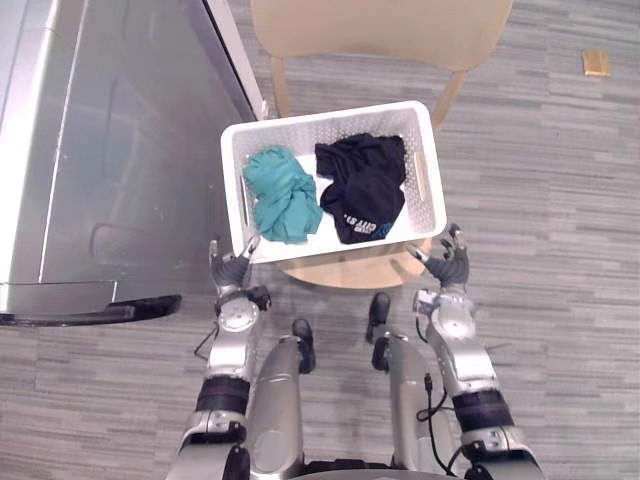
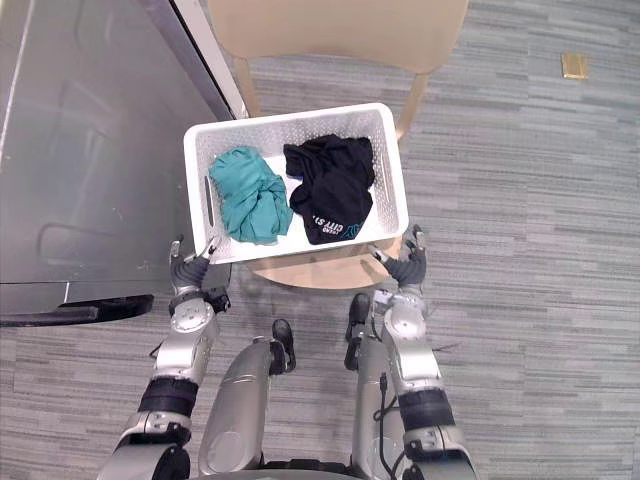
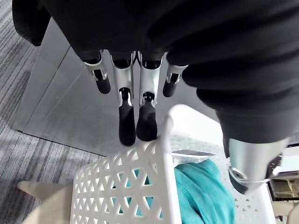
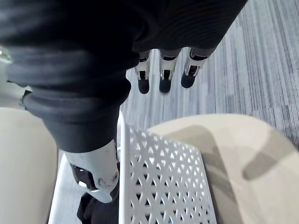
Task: Pick up the laundry basket with both hands and put the clothes into the washing machine.
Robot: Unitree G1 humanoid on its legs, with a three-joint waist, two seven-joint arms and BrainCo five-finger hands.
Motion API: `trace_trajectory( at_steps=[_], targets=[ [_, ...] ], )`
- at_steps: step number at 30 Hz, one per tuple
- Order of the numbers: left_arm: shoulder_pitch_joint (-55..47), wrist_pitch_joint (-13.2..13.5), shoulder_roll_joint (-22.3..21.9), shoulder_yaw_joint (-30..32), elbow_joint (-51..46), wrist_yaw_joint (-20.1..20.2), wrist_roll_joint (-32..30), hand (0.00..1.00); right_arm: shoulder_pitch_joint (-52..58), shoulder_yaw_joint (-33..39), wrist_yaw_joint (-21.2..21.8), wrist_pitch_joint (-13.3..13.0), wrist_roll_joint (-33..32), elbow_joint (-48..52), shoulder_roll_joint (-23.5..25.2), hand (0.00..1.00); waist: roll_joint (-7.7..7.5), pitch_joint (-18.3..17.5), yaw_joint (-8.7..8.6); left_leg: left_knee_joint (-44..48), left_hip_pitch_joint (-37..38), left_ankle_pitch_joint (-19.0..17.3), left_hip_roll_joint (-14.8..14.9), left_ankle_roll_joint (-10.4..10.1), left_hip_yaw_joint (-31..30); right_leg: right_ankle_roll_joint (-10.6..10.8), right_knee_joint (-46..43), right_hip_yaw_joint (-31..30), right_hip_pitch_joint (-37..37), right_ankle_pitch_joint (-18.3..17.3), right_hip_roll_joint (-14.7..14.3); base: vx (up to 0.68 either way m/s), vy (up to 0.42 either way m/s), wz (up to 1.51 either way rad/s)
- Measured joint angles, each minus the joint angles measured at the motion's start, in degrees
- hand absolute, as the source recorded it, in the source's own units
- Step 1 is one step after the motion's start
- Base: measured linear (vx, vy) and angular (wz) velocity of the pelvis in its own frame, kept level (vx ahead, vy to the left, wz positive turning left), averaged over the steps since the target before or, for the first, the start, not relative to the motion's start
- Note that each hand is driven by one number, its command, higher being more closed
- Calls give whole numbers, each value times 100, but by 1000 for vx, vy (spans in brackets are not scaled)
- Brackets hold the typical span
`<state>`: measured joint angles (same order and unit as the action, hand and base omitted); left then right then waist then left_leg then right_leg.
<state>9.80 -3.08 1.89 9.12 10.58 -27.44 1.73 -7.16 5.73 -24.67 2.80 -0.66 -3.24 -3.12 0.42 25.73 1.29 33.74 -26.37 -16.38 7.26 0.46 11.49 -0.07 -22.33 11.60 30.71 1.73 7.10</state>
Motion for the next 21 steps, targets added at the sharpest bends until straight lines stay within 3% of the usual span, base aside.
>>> trace_trajectory(
  at_steps=[7, 10, 16, 21],
  targets=[
    [-825, 463, 55, 227, -1088, 762, 722, 0, 761, 240, 497, -54, 4, 753, -213, 0, -12, -21, 107, -389, 645, 36, -34, -92, -19, 12, 50, 85, -523, -176, 13, 64, -23, 5],
    [-1285, 456, -39, 254, -1008, 1038, 749, 0, 1067, 292, 762, -52, 20, 633, -192, 0, -22, -336, 110, -555, 761, 65, -50, -132, -18, 24, 60, 120, -579, -259, 21, 109, -12, 6],
    [-1700, 207, -253, 159, 1042, 1558, 638, 0, 1330, 415, 1214, 3, 207, -1218, -78, 0, -1, -1037, 112, -1270, 1700, 261, -163, -250, -31, 87, 357, 256, -1383, -411, 58, 135, 3, 10],
    [-1723, 28, -210, 181, 2852, 1627, 153, 0, 1311, 463, 1270, 89, 304, -2872, -39, 0, 91, -1430, 112, -1701, 2226, 297, -178, -309, -26, 137, 699, 272, -1870, -377, -18, 54, 15, 0]
  ],
)
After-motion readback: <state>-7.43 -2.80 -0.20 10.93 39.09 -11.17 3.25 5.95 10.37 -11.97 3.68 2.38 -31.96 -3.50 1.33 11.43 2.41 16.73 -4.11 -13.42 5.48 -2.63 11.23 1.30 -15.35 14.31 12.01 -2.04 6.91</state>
